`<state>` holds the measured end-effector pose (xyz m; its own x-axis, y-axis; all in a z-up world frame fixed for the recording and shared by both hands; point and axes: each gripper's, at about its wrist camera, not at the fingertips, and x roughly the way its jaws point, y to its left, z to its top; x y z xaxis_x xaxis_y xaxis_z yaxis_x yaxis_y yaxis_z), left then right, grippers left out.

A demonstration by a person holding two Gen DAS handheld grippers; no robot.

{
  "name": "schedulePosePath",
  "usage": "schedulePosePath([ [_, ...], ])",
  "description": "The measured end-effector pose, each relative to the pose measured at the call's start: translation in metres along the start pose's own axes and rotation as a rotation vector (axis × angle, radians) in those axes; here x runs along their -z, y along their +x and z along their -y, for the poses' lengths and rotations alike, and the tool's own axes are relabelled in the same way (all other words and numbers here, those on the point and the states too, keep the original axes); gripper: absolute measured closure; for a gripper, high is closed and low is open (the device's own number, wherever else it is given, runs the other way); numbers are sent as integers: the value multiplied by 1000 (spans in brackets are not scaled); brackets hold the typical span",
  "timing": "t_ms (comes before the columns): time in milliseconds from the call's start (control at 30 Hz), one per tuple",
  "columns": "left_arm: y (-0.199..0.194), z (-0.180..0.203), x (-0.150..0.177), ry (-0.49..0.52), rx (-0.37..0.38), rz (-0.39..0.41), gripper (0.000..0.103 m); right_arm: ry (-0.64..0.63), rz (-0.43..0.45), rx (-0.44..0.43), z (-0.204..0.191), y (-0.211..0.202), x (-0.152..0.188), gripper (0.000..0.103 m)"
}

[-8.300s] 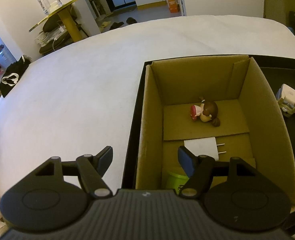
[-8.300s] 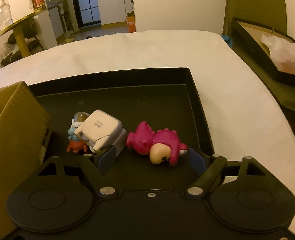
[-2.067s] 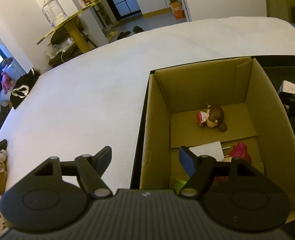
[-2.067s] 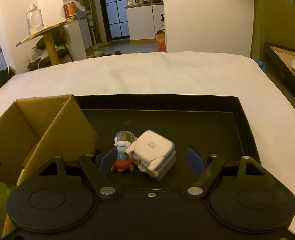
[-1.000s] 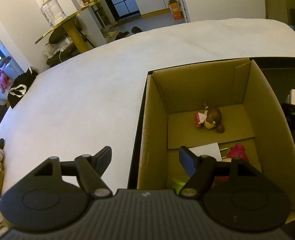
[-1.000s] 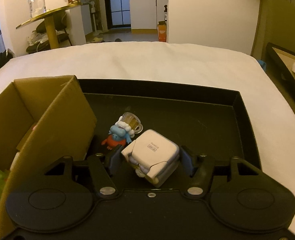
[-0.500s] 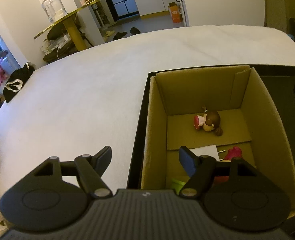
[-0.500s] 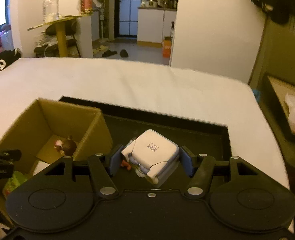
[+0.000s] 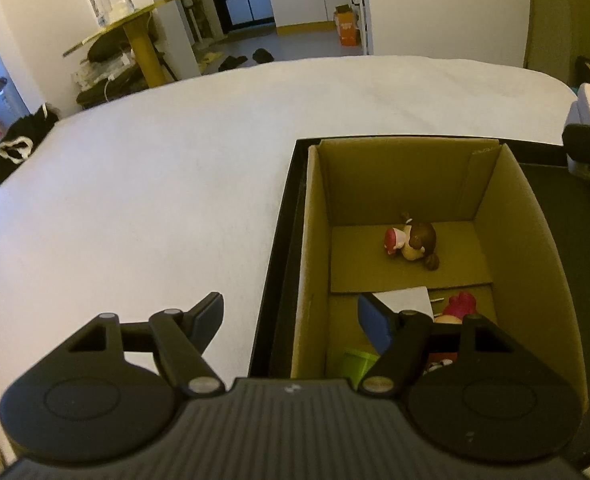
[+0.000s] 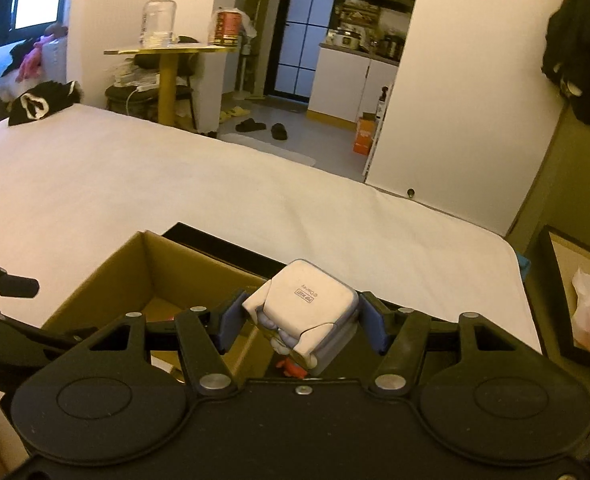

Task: Organize rigid objects
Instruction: 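Carry the white cube into the box and open the right gripper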

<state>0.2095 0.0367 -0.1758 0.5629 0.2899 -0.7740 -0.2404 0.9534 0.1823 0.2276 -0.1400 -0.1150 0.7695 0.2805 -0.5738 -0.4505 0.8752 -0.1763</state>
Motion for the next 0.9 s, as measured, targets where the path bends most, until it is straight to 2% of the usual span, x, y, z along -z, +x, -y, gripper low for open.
schedulePosePath([
  [400, 2, -7, 3, -23, 44, -10, 31, -112, -5, -26, -35, 1, -5, 44],
  [667, 5, -10, 4, -41, 84, -21, 39, -191, -15, -48, -50, 7, -3, 44],
  [767, 6, -10, 4, -45, 93, -27, 51, -211, -28, -58, -53, 12, 0, 44],
  [900, 11, -10, 6, -51, 118, -62, 81, -252, -51, -58, -56, 17, 4, 44],
])
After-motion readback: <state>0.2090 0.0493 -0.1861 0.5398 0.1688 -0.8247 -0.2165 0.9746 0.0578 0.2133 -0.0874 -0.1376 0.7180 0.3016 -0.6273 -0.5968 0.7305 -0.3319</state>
